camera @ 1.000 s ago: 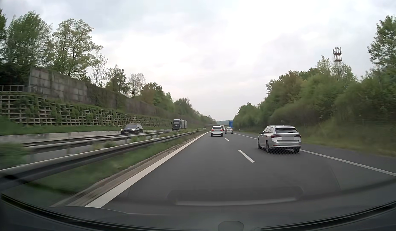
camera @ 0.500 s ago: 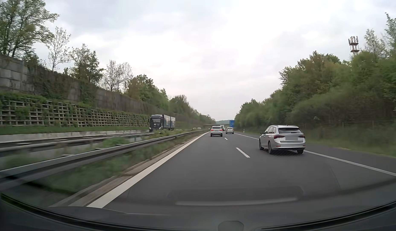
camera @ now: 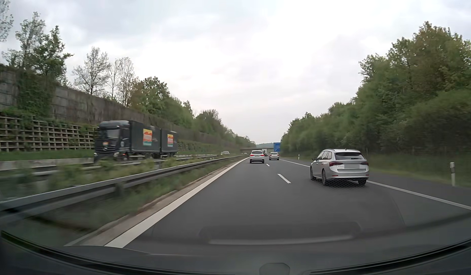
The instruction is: Follow the waypoints while adhering to traffic rules and regulations
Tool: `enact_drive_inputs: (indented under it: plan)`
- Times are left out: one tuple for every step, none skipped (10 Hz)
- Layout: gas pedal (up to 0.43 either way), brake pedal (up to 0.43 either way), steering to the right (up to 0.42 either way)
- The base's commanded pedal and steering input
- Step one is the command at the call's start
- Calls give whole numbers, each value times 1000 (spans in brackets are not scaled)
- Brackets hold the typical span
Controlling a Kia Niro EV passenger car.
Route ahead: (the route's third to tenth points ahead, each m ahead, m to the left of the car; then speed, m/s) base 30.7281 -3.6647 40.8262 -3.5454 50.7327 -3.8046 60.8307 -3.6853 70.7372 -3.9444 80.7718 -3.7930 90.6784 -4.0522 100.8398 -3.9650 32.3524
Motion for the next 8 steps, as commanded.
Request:
enact_drive_inputs:
  plan:
    - [197, 0, 0]
    - [197, 0, 0]
    - [240, 0, 0]
    - [248, 0, 0]
    - [248, 0, 0]
    - [248, 0, 0]
    - [240, 0, 0]
    - [209, 0, 0]
